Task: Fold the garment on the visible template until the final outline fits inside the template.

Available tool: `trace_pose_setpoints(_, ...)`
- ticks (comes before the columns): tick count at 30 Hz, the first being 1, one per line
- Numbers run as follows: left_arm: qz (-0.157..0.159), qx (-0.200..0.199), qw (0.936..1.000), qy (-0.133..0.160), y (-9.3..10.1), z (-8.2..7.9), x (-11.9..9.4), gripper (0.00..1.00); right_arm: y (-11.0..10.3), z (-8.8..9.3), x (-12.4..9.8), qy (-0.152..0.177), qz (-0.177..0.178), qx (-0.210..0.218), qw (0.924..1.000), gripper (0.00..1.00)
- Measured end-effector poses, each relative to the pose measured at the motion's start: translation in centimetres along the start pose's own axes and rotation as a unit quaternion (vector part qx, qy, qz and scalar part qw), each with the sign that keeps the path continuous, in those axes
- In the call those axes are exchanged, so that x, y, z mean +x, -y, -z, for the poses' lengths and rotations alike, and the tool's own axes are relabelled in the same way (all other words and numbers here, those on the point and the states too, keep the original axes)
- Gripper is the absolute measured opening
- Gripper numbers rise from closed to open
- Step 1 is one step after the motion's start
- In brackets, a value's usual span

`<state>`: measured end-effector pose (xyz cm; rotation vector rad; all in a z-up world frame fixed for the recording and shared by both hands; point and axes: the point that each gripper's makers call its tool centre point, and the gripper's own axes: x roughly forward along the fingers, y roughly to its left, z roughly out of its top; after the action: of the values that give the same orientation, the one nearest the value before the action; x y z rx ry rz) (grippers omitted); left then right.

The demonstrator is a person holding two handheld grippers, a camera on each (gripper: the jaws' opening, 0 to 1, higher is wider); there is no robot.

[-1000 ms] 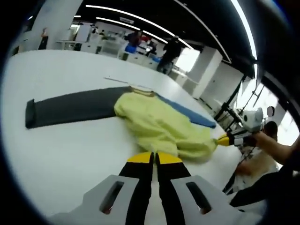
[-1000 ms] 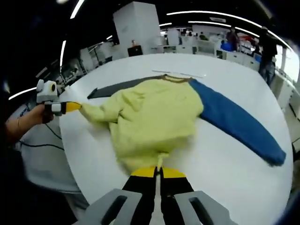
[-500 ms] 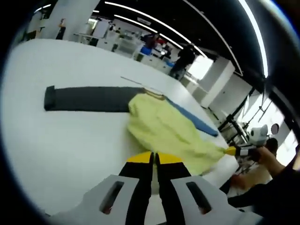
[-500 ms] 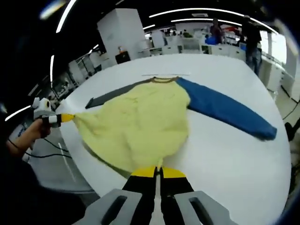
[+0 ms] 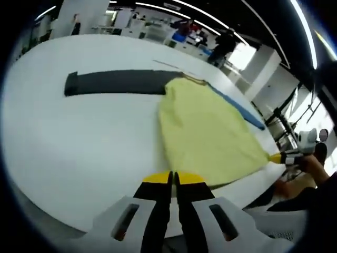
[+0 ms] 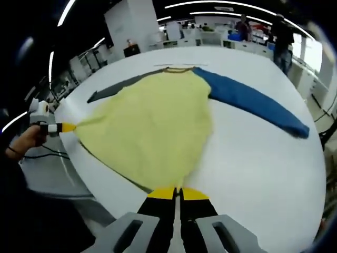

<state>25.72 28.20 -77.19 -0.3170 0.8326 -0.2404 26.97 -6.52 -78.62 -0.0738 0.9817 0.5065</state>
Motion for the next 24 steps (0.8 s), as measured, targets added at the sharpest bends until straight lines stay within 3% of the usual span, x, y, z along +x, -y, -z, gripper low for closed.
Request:
trace_pose_setpoints(9, -0.014, 0.011, 0.9995, -0.026, -0.8, 1.5, 0.4, 0.0, -0.2, 1.5, 0.3, -0.024, 0.001, 0.004, 0.9997, 0.0)
trace_pose_setpoints(13, -0.025, -0.008, 0.9993, -0.026, -1.0, 1.6, 0.4, 0.01, 0.0, 1.6, 0.5, -0.023, 0.001, 0.012, 0.9997, 0.0)
trace_pose_setpoints(22, -0.041, 0.008, 0.9987, -0.029, -0.9, 1.6, 0.5, 0.01, 0.2, 1.5, 0.4, -0.01, -0.004, 0.032, 0.9994, 0.0)
trace_pose_setpoints(24, -0.04, 0.024, 0.9984, -0.031, -0.8, 1.6, 0.4, 0.02, 0.3, 1.3, 0.2, -0.003, -0.007, 0.036, 0.9993, 0.08)
